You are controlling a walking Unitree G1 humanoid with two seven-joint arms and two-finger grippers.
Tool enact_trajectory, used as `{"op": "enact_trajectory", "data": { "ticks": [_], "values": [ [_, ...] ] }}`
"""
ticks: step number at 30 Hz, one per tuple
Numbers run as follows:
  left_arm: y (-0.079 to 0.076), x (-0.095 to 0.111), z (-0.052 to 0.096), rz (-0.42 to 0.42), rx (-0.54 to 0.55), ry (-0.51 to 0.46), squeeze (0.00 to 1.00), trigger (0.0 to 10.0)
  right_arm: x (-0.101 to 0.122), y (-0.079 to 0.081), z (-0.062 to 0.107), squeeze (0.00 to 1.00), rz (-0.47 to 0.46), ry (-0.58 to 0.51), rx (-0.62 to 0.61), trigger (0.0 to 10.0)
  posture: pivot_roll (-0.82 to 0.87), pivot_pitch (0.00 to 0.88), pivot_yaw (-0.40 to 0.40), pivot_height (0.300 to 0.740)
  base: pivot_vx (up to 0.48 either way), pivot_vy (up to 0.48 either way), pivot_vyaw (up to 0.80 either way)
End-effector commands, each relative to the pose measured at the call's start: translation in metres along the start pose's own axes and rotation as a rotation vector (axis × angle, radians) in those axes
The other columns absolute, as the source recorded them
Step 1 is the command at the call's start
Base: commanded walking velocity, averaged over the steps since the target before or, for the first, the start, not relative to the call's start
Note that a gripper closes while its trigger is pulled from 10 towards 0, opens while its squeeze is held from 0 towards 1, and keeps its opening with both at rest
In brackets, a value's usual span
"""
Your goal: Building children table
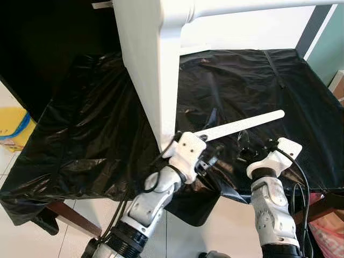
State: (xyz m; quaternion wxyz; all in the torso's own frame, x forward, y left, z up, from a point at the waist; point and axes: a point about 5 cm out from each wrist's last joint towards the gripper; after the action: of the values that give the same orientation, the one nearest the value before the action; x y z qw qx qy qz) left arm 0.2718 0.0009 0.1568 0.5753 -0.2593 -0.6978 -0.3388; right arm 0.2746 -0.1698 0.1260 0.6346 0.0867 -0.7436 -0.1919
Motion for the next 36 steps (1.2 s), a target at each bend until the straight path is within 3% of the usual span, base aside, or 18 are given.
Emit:
{"op": "enact_trajectory", "data": {
  "ticks": [1, 6, 10, 18, 22, 24, 27, 31, 36],
  "values": [
    [-0.013, -0.002, 0.0, -0.018, -0.213, -0.002, 0.0, 10.0, -0.002, -0.001, 0.003, 0.0, -0.006, 0.015, -0.003, 10.0, -0.2, 0.087, 0.027, 0.74, 0.0, 0.0, 0.0],
    [-0.008, -0.003, 0.007, 0.018, -0.184, 0.006, 0.0, 10.0, 0.003, 0.001, 0.003, 0.0, 0.123, -0.018, 0.053, 10.0, -0.2, 0.093, 0.034, 0.74, 0.0, 0.0, 0.0],
    [-0.003, -0.004, 0.017, 0.004, -0.179, 0.013, 0.0, 10.0, 0.009, 0.003, -0.004, 0.0, 0.38, -0.063, 0.156, 10.0, -0.19, 0.097, 0.028, 0.74, 0.0, 0.0, 0.0],
    [-0.002, -0.013, 0.025, -0.005, -0.16, 0.049, 0.0, 10.0, 0.01, 0.004, -0.01, 0.0, 0.527, -0.081, 0.22, 10.0, -0.17, 0.096, 0.01, 0.74, 0.0, 0.0, 0.0],
    [-0.006, -0.01, 0.027, -0.013, -0.165, 0.041, 0.0, 10.0, 0.009, -0.002, -0.016, 0.0, 0.44, -0.055, 0.179, 10.0, -0.16, 0.096, -0.002, 0.74, 0.0, 0.0, 0.0],
    [-0.007, -0.006, 0.024, -0.008, -0.176, 0.027, 0.0, 10.0, 0.008, -0.006, -0.017, 0.0, 0.337, -0.035, 0.136, 10.0, -0.15, 0.095, -0.005, 0.74, 0.0, 0.0, 0.0],
    [-0.007, -0.004, 0.023, -0.011, -0.183, 0.024, 0.0, 10.0, 0.006, -0.008, -0.017, 0.0, 0.302, -0.026, 0.12, 10.0, -0.15, 0.095, -0.006, 0.74, 0.0, 0.0, 0.0],
    [-0.011, -0.004, 0.021, -0.006, -0.201, 0.022, 0.0, 10.0, 0.004, -0.01, -0.014, 0.0, 0.314, -0.025, 0.115, 10.0, -0.16, 0.096, 0.0, 0.74, 0.0, 0.0, 0.0],
    [-0.009, -0.003, 0.026, 0.057, -0.195, 0.02, 0.0, 10.0, 0.008, -0.004, -0.014, 0.0, 0.449, -0.081, 0.177, 10.0, -0.17, 0.098, 0.006, 0.74, 0.0, 0.0, 0.0]
  ]
}}
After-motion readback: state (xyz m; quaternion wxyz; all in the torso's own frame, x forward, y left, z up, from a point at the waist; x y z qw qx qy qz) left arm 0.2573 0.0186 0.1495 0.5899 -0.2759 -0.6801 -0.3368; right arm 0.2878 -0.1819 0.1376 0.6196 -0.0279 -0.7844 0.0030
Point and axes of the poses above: a point about 5 cm out from each wrist's last joint towards the gripper, its own z axis pointing back from the gripper into the wrist, its own x axis along the axis of the wrist's last joint, y = z × x, and after that the axes turned 3 degrees about -z, right-handed
